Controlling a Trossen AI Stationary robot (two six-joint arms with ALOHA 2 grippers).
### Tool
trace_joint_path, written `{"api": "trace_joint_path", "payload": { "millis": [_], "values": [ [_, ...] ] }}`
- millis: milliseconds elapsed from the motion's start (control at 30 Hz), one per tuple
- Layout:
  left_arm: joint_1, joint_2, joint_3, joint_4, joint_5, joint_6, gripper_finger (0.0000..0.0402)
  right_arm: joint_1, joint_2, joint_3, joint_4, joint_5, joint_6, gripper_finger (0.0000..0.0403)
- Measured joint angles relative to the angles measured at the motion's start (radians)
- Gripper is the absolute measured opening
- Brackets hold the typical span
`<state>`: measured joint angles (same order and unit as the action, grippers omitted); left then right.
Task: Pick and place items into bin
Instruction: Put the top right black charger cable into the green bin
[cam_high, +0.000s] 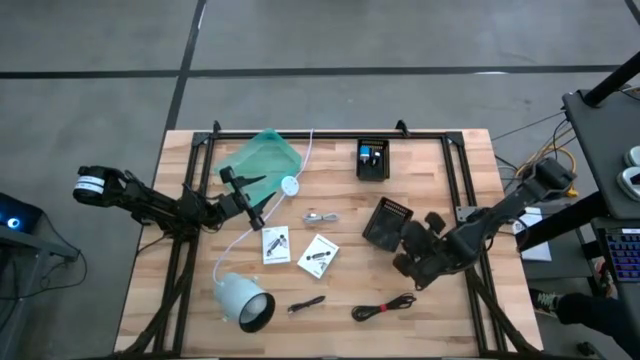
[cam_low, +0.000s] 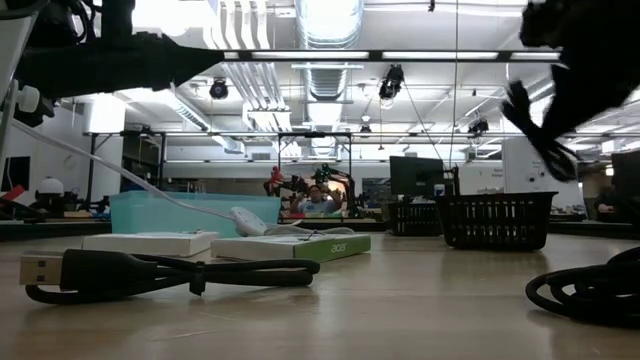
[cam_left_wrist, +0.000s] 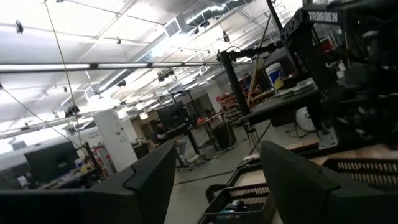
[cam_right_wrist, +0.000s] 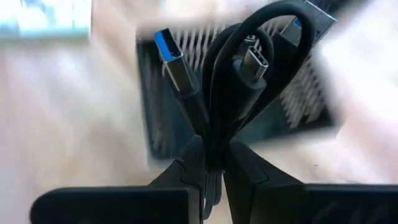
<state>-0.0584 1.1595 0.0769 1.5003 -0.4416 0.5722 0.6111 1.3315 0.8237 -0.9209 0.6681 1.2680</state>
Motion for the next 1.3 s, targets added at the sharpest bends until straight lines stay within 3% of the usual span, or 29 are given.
{"api": "trace_joint_path", "payload": {
  "millis": [100, 200, 300, 433, 600, 733, 1000, 1100, 1300],
  "values": [
    [0.000, 0.000, 0.000, 0.000, 0.002, -0.017, 0.0217, 0.000, -0.013, -0.013, 0.044, 0.183, -0.073, 0.0023],
    [0.000, 0.000, 0.005, -0.003, 0.034, -0.068, 0.0217, -0.007, -0.018, -0.025, 0.104, 0.291, -0.160, 0.0023],
    [0.000, -0.001, 0.025, -0.070, 0.100, -0.145, 0.0217, -0.022, -0.019, -0.030, 0.158, 0.344, -0.236, 0.0023],
    [0.000, -0.002, 0.095, -0.277, 0.172, -0.209, 0.0217, -0.061, -0.030, -0.031, 0.266, 0.360, -0.373, 0.0023],
    [0.000, 0.003, 0.229, -0.581, 0.185, -0.296, 0.0217, -0.141, -0.060, -0.031, 0.507, 0.263, -0.687, 0.0023],
    [0.000, 0.011, 0.314, -0.686, 0.211, -0.334, 0.0217, -0.205, -0.081, -0.031, 0.687, 0.175, -0.930, 0.0023],
    [0.000, 0.055, 0.381, -0.697, 0.484, -0.361, 0.0217, -0.297, -0.070, -0.043, 1.052, -0.032, -1.267, 0.0023],
    [0.001, 0.104, 0.404, -0.694, 0.488, -0.378, 0.0217, -0.319, -0.071, -0.043, 1.146, -0.123, -1.325, 0.0023],
    [0.005, 0.242, 0.480, -0.591, 0.488, -0.383, 0.0217, -0.331, -0.070, -0.043, 1.190, -0.152, -1.380, 0.0023]
  ]
}}
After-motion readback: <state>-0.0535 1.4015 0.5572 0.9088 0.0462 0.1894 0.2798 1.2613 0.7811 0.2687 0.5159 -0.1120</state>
